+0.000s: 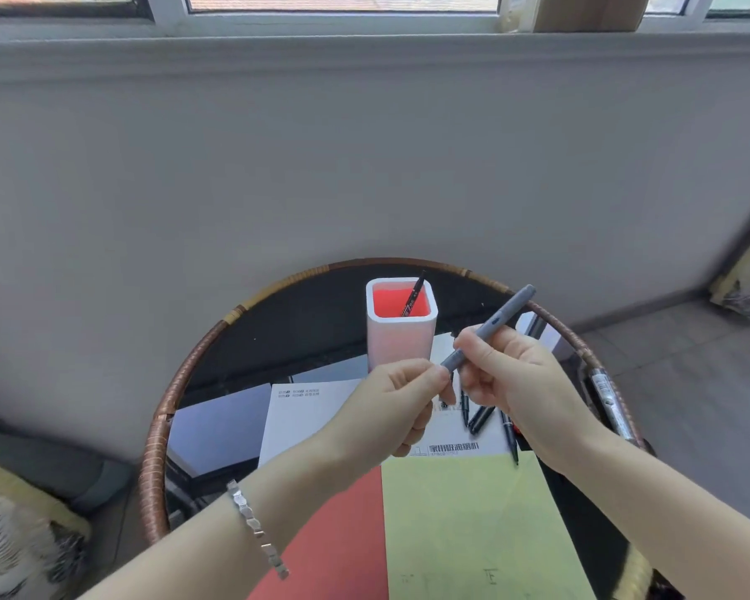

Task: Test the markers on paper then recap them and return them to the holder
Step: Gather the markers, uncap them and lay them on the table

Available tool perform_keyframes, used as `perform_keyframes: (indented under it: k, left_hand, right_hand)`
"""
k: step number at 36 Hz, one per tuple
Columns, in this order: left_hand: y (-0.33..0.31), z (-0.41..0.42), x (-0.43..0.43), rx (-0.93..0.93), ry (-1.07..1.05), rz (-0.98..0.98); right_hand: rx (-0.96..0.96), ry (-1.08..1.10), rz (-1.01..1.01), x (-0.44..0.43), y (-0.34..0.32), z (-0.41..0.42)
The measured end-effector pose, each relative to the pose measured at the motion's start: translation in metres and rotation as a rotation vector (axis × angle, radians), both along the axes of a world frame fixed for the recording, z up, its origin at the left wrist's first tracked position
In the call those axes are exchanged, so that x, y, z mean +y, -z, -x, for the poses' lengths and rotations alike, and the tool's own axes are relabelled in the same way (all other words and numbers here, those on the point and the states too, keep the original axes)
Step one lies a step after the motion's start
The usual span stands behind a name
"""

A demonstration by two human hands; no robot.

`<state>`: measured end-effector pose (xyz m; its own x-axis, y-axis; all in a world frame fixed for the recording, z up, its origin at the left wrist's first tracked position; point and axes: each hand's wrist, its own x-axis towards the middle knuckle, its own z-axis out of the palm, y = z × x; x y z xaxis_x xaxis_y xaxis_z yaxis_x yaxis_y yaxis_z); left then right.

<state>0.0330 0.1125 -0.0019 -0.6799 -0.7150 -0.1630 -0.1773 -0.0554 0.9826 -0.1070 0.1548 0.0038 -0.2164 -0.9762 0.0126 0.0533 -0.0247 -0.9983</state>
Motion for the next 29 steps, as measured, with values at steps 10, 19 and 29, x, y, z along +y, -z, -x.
perform_keyframes:
  k: [10, 19, 29]
  left_hand:
    - [0.011, -0.009, -0.003, -0.134, -0.219, 0.802]
    - [0.027, -0.026, -0.025, -0.440, 0.001, 1.696]
    - [0.029, -0.036, -0.019, -0.491, 0.126, 1.647]
  right_hand:
    - [0.899, -0.191, -0.002, 0.014, -0.003, 0.009]
    - [1.301, -0.334, -0.063, 0.018, -0.011, 0.018]
    - [1.484, -0.398, 0.159, 0.017, 0.019, 0.023]
